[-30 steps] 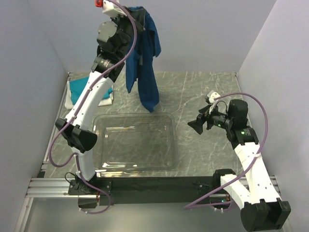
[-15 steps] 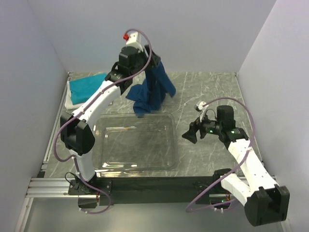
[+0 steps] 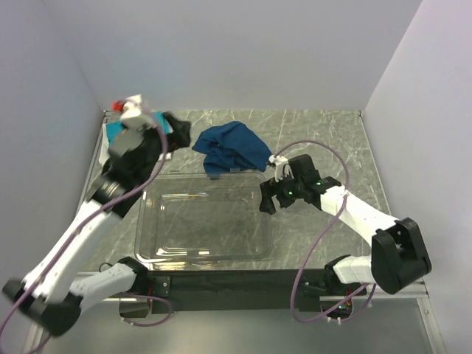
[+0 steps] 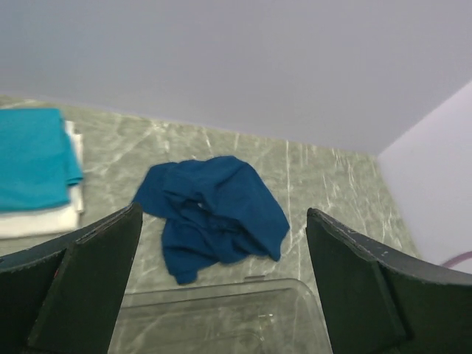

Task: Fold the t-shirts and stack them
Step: Flatten the tshirt out

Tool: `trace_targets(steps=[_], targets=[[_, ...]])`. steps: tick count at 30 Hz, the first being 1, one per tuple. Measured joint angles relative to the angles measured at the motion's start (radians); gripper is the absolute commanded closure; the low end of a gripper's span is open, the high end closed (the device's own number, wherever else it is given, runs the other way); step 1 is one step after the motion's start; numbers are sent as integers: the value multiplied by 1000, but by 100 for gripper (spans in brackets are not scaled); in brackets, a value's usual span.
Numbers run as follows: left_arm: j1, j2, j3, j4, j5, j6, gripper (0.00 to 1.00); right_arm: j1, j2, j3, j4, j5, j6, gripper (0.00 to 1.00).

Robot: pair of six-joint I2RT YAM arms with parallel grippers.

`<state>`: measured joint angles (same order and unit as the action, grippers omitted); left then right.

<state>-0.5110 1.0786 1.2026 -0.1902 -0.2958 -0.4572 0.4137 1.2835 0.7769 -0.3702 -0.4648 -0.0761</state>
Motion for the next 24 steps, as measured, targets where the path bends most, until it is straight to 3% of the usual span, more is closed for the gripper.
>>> trace_targets(steps=[4, 11, 16, 19, 20, 23, 24], targets=[[1, -214, -147, -49, -76, -35, 2, 61, 59, 10, 35, 84, 129, 6], [1, -450, -354, -157, -171, -161, 1, 114, 182, 60, 40, 145, 247, 25], [1, -528, -405, -193, -204, -215, 2, 121, 212, 76, 45, 160, 289, 47], [1, -523, -405, -194, -218, -219, 2, 122, 232, 82, 45, 161, 304, 66], [2, -520, -405, -194, -222, -218, 2, 122, 237, 85, 45, 160, 311, 78], [1, -512, -402, -195, -232, -217, 1, 115, 247, 114, 44, 185, 407, 100], [1, -512, -401, -195, -234, -217, 1, 108, 247, 125, 43, 198, 417, 100]])
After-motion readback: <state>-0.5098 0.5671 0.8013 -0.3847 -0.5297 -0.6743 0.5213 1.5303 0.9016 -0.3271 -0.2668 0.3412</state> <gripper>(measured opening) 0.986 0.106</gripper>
